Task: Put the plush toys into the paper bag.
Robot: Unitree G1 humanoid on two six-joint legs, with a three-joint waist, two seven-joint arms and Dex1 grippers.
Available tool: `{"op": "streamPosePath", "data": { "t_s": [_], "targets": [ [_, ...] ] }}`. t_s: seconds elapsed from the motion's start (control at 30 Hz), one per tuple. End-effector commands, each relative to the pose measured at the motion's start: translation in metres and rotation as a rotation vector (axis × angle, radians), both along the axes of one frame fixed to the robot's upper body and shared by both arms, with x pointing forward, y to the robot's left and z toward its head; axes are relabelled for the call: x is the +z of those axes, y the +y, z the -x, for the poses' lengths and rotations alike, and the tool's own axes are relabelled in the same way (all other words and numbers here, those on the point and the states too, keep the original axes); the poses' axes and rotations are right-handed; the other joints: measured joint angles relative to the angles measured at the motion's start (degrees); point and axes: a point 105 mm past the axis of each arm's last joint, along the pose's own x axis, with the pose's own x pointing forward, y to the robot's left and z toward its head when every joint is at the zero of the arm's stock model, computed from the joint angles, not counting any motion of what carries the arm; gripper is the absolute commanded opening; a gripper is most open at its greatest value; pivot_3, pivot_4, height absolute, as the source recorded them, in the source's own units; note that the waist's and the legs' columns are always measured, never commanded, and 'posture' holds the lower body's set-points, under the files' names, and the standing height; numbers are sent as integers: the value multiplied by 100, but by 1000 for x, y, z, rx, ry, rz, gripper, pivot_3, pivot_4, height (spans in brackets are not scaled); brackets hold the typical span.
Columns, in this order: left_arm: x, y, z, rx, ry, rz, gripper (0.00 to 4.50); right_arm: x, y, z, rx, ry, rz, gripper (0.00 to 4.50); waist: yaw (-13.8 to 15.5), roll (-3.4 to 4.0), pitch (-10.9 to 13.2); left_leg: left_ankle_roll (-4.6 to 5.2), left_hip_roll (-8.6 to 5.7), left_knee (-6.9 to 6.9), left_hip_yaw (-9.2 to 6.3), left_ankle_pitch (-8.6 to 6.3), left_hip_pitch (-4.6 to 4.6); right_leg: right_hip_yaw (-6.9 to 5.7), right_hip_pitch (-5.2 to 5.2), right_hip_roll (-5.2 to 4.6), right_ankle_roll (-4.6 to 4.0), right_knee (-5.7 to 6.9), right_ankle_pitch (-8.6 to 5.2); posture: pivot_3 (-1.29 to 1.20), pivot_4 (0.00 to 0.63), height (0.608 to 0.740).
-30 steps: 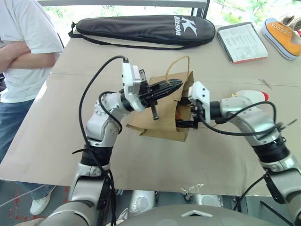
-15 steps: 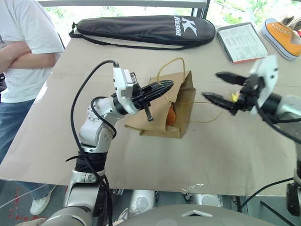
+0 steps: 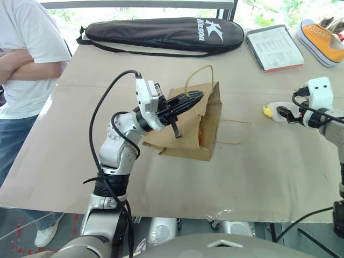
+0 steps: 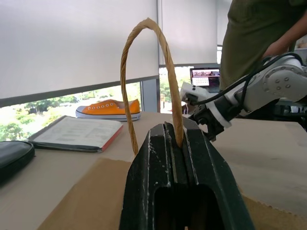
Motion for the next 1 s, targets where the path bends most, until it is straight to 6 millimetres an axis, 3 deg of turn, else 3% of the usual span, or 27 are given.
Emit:
{"op": "streamPosePath", "data": {
  "t_s": [0.03,0.13,0.17,0.2,0.33,0.37,0.5,0.63,0.77,1.0],
  "targets": [
    [8,-1,6,5,-46,10,0,-8,-5,0,3,44,18,3964,22,-1,-1,0,0,0,-3,0,-1,-1,1,0,0,-1,0,0,150,740],
    [8,0,6,16,-46,14,0,-13,-5,2,30,65,47,2833,17,-1,-1,1,0,1,1,0,-1,2,2,-2,0,-2,0,0,150,740],
    [8,0,6,18,-46,15,0,-14,-5,3,38,71,51,2169,18,-1,-1,1,0,2,0,0,-1,2,2,-2,1,-2,0,0,150,740],
    [8,0,6,20,-45,16,0,-14,-4,4,45,75,56,2169,18,-2,-2,1,0,2,0,0,-1,2,2,-2,1,-1,0,0,150,740],
    [7,1,7,23,-41,18,0,-14,-5,9,72,78,78,473,24,-4,-4,1,0,2,-2,-1,0,1,3,-2,1,-1,0,0,150,740],
    [8,1,6,25,-40,20,0,-6,-2,10,107,28,60,44,24,-4,-5,1,1,2,-2,-1,0,0,3,-2,1,-2,0,0,150,740],
    [10,4,3,27,-31,32,0,42,27,25,311,-214,-79,44,56,-2,-3,1,1,1,-4,-1,-2,0,3,-1,1,-2,0,0,150,740],
    [12,5,1,18,-19,41,0,77,75,55,596,-353,-173,44,13,-2,-3,2,3,1,-4,-1,-1,1,2,0,2,-1,0,0,150,740],
    [16,6,0,0,-13,50,0,83,115,74,817,-352,-105,44,11,-3,-3,3,7,1,-12,-2,-1,-5,3,3,1,0,0,0,150,740],
    [25,6,-1,-33,-20,56,0,72,173,78,1111,-334,4,44,-1,-4,-3,2,3,4,-12,-1,0,-5,3,1,1,1,0,0,150,740]
  ]
}}
